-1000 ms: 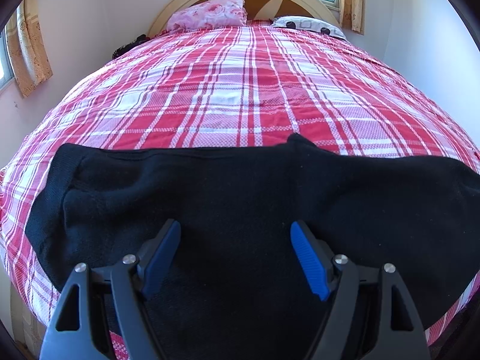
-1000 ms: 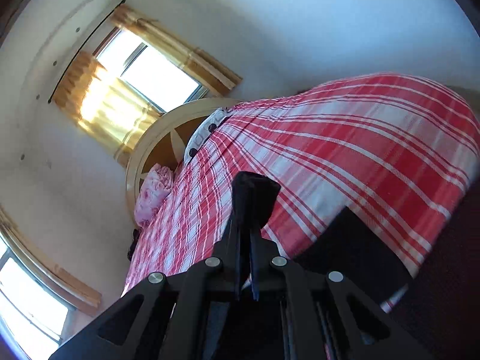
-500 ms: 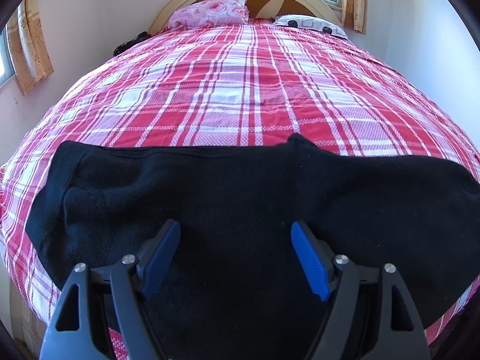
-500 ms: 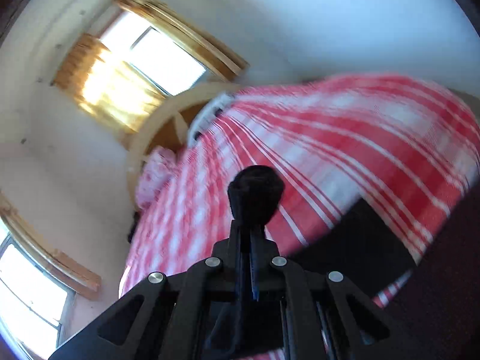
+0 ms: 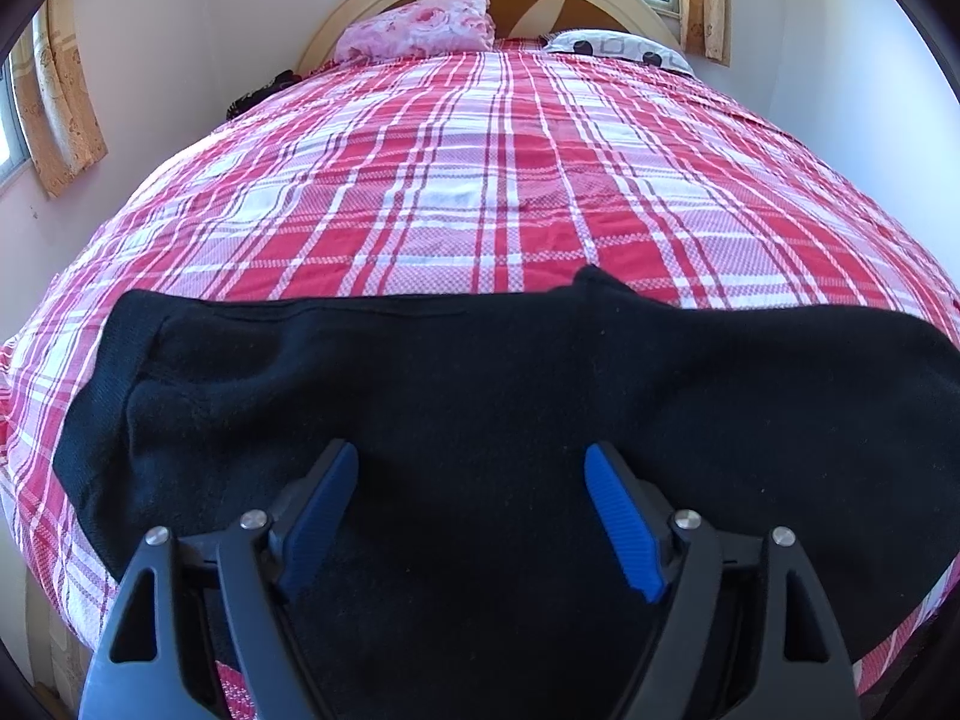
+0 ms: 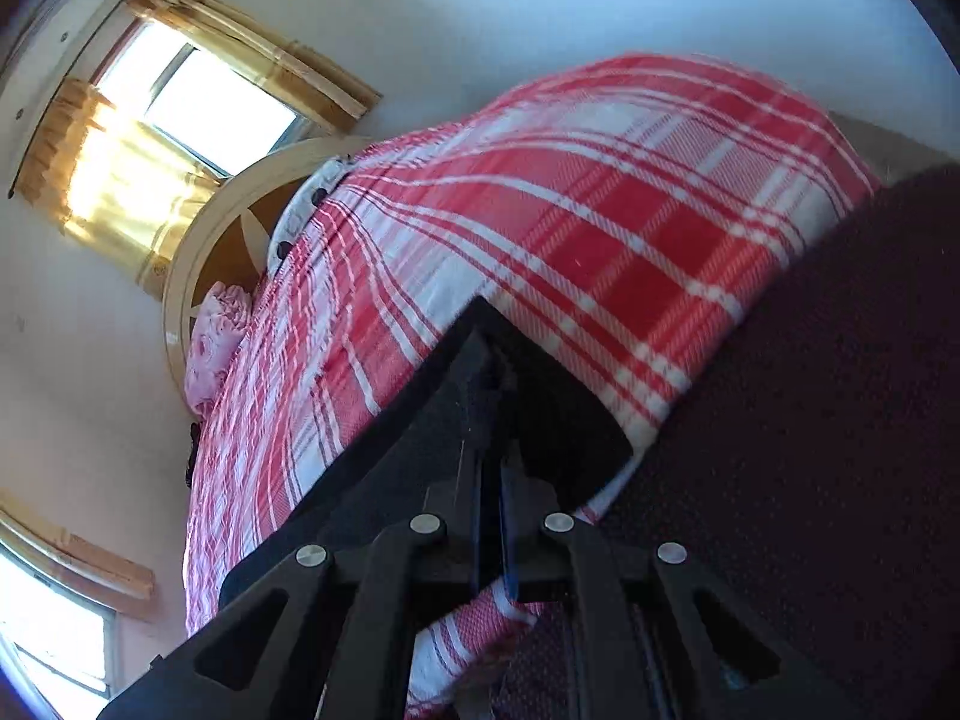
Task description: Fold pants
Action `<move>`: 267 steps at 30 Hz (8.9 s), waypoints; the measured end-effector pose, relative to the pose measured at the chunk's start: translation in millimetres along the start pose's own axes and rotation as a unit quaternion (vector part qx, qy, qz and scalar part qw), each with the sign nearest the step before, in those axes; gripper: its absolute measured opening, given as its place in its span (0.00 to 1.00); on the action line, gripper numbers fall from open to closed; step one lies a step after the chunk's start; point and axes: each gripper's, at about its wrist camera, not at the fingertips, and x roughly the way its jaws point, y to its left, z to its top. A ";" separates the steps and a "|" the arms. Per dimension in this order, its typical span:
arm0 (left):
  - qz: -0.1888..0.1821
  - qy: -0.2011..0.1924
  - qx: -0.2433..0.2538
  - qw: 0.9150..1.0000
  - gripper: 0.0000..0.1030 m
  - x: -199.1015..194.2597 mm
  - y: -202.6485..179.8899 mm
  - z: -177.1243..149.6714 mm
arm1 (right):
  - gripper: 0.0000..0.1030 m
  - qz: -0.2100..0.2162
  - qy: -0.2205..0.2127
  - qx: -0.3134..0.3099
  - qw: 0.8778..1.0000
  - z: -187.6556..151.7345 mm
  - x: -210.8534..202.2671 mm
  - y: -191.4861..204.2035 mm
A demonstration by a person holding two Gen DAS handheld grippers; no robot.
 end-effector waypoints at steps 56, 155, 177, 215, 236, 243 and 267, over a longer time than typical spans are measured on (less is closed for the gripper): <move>-0.007 -0.018 -0.010 1.000 0.81 -11.9 -4.7 3.0 | 0.12 -0.078 -0.052 -0.131 0.987 36.3 -0.1 31.2; -0.026 -0.044 0.038 0.998 0.87 -33.0 -29.4 1.8 | 0.14 0.152 -0.011 -0.212 0.965 -46.3 -2.1 121.5; -0.018 -0.077 -0.038 0.996 0.87 -56.2 74.3 -7.7 | 0.15 0.177 0.127 -0.538 0.814 -350.0 91.4 340.9; -0.256 -0.063 0.016 0.964 0.93 -68.7 -18.2 23.1 | 0.60 0.101 -0.016 -0.253 0.962 -201.1 29.9 199.0; -0.322 0.023 -0.058 0.945 0.23 -20.9 -34.6 2.1 | 0.60 0.185 0.022 -0.200 0.962 -209.3 24.8 174.6; -0.381 0.017 -0.098 0.919 0.12 -38.2 -25.9 17.6 | 0.46 0.210 0.073 -0.251 0.942 -242.7 25.1 188.2; -0.415 -0.007 -0.119 0.902 0.12 -76.6 -39.1 55.5 | 0.22 -0.057 -0.183 -0.478 0.857 -284.6 58.9 228.4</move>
